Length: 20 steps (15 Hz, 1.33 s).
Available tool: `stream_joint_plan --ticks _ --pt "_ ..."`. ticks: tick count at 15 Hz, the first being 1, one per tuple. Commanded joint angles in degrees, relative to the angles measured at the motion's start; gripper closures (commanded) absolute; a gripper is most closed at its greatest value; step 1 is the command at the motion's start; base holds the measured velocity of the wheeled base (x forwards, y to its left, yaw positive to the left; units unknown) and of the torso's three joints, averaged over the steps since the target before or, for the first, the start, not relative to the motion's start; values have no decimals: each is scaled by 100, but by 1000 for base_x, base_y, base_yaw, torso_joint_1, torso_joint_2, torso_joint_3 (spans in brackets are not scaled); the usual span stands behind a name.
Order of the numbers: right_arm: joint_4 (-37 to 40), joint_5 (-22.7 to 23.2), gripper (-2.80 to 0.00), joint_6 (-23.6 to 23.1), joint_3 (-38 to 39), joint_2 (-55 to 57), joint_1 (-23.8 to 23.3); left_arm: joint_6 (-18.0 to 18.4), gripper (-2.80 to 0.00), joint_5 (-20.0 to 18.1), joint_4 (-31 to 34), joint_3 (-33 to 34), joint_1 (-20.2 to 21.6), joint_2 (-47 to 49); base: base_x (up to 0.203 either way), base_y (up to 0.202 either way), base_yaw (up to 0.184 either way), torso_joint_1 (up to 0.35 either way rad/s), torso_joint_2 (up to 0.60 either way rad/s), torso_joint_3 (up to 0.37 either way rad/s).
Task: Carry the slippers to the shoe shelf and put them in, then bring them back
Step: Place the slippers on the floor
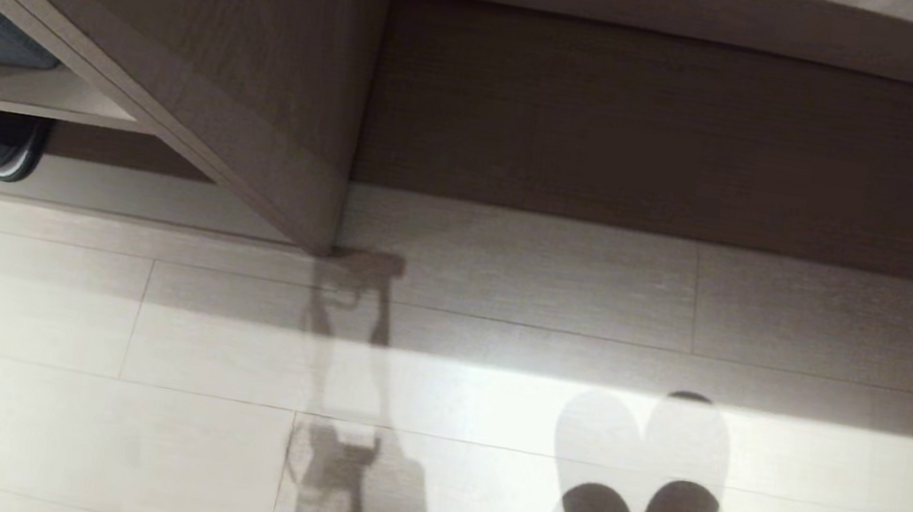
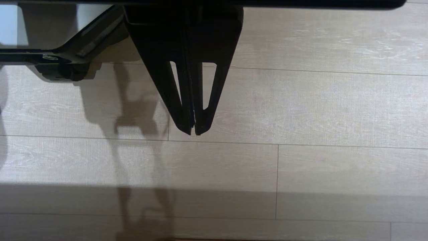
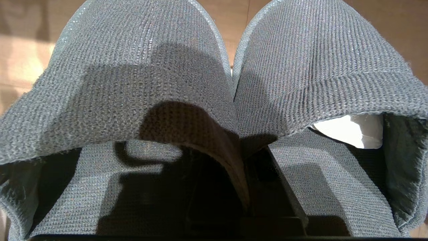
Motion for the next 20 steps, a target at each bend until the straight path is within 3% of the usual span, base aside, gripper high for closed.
stream_joint_plan --ticks 1,20 --pt "-1 2 0 -3 9 -10 0 0 0 2 2 0 1 -2 0 0 0 2 2 -203" --pt "-1 2 0 -3 9 -10 0 -9 0 2 2 0 8 -2 0 0 0 2 3 -197"
